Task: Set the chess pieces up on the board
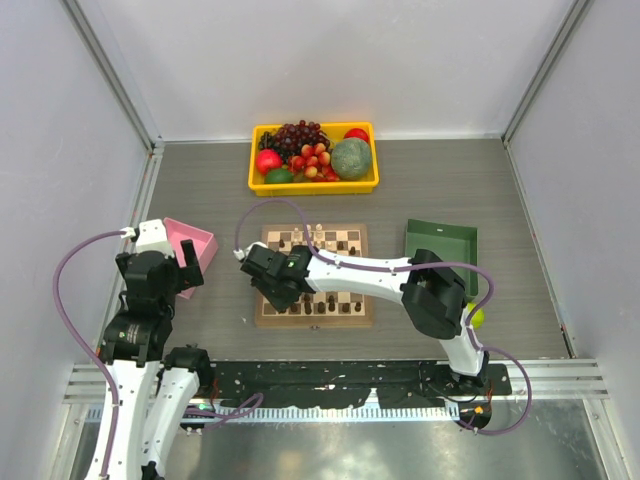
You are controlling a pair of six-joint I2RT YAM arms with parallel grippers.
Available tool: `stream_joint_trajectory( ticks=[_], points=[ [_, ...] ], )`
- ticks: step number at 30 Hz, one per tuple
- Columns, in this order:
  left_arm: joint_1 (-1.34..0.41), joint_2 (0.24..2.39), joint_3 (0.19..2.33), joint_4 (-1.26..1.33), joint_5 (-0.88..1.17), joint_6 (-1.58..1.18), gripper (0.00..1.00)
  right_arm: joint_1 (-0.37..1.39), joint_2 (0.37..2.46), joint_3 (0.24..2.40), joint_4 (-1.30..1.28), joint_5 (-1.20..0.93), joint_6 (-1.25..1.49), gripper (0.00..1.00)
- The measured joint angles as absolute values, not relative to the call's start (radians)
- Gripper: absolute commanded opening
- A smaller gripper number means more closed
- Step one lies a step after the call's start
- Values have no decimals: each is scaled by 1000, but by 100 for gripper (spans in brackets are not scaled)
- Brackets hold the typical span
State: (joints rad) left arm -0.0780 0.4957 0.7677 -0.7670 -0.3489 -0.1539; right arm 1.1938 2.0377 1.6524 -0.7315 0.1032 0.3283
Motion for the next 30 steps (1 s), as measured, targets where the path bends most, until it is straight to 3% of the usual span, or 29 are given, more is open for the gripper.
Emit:
stream_joint_trajectory(
  ticks=[14,23,30],
  points=[
    [-78,496,768,-767,-348,-154,99,1194,2038,1642,-713,103,328,22],
    [-78,496,768,-767,-348,-154,99,1194,2038,1642,-707,103,327,39],
    [-78,496,768,-767,-348,-154,99,1194,2038,1642,-685,102,324,44]
  ],
)
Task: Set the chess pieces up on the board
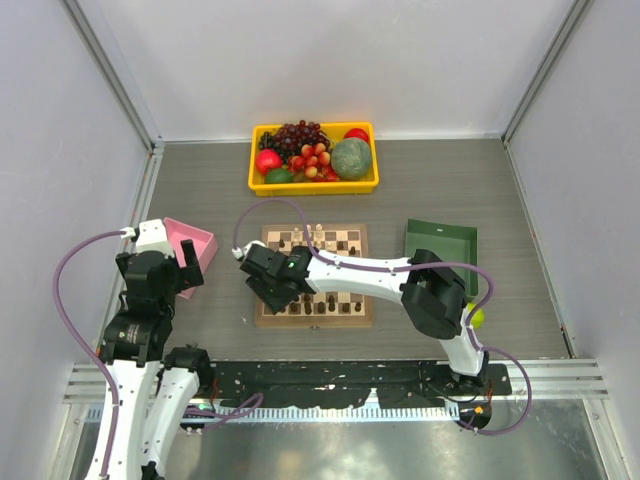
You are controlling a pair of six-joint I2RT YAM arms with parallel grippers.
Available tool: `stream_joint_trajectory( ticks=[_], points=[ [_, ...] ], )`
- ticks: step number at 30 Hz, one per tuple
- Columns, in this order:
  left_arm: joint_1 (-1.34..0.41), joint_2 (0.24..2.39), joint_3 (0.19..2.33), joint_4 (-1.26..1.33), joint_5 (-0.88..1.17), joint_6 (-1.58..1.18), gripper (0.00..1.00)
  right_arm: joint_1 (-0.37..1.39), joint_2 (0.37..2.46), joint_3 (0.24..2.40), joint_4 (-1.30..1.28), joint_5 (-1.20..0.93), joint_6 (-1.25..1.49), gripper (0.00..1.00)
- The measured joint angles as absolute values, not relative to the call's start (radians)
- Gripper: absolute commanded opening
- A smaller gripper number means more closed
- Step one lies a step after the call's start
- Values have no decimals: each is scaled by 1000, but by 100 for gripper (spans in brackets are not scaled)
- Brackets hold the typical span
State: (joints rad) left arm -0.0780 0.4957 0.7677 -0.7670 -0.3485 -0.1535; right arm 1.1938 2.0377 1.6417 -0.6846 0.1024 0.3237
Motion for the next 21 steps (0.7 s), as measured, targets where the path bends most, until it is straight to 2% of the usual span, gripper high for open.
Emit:
stream_joint_trajectory(
  ticks=[10,16,21],
  points=[
    [-78,496,768,-767,-348,-154,99,1163,1962,1642,-681,154,329,49],
    [-78,496,768,-767,-349,-154,99,1056,1854,1640,-646,173,347,51],
    [-78,496,768,-767,-349,-154,99,978,1848,1638,-629,168,361,52]
  ],
)
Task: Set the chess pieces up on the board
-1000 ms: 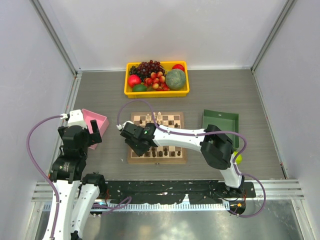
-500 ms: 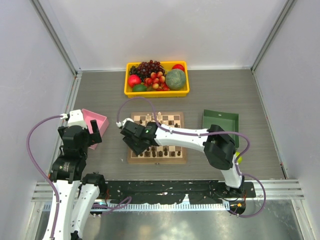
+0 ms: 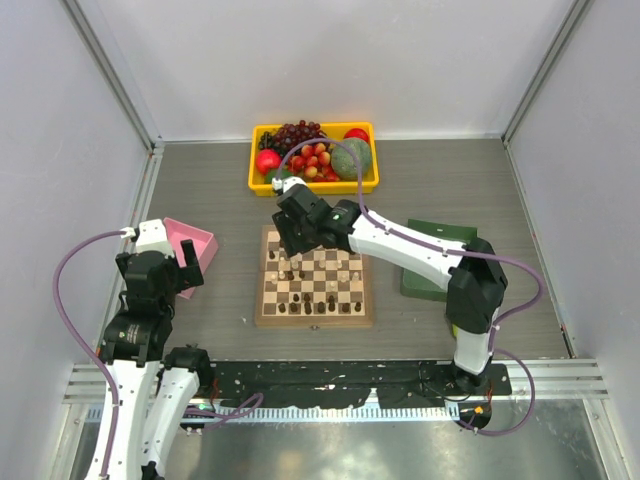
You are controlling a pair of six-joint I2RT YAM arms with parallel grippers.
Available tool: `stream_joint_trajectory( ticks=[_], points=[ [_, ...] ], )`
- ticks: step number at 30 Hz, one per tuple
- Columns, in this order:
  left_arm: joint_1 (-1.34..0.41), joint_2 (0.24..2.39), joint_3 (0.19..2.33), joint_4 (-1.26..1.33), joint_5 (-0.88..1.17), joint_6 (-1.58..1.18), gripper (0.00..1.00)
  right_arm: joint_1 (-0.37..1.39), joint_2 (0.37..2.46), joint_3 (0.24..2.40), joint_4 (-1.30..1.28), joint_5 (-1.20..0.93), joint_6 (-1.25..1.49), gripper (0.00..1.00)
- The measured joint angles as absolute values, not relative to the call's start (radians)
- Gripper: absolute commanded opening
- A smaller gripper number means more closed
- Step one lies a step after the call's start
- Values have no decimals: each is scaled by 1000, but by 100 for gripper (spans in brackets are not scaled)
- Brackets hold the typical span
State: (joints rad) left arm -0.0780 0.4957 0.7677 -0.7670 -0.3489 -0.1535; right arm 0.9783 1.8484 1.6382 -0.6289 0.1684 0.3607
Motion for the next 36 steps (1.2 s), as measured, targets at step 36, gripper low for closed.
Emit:
stream_joint_trajectory(
  ticks=[36],
  points=[
    [-78,517,768,-767,-348,-154,99,996,2017,1639,-652,80,384,40]
  ],
)
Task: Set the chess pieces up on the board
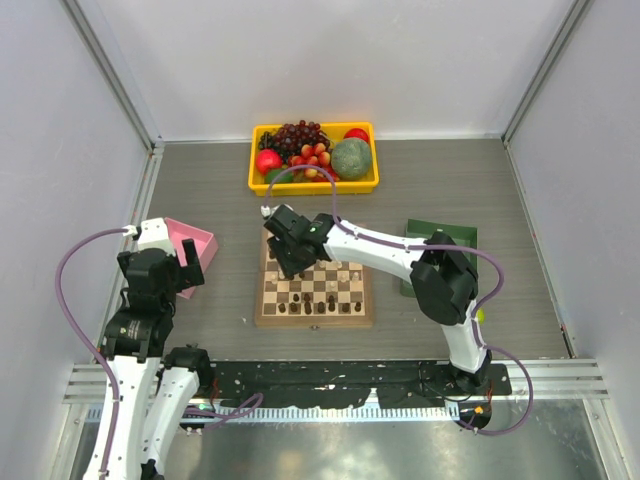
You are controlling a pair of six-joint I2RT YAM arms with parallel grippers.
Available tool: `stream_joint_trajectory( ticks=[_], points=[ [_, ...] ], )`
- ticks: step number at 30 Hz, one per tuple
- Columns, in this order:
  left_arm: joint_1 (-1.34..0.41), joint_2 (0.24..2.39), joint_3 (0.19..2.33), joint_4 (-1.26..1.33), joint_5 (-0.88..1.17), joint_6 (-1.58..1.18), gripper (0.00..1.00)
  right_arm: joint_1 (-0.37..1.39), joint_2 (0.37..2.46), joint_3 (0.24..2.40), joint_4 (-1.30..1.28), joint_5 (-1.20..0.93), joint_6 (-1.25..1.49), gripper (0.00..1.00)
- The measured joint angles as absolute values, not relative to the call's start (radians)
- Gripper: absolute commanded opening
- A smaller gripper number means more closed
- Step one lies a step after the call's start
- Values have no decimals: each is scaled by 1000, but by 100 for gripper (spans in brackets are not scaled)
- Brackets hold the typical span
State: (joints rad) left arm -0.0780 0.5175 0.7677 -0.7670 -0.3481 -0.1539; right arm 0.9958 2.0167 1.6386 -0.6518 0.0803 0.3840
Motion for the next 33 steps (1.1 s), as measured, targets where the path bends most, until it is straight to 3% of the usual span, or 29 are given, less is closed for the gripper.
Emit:
stream_joint_trajectory(
  ticks=[21,33],
  points=[
    [-78,524,768,-767,-348,-154,99,995,2060,1663,-652,84,373,34],
    [-78,524,768,-767,-348,-154,99,995,2071,1665,-652,84,369,24]
  ],
)
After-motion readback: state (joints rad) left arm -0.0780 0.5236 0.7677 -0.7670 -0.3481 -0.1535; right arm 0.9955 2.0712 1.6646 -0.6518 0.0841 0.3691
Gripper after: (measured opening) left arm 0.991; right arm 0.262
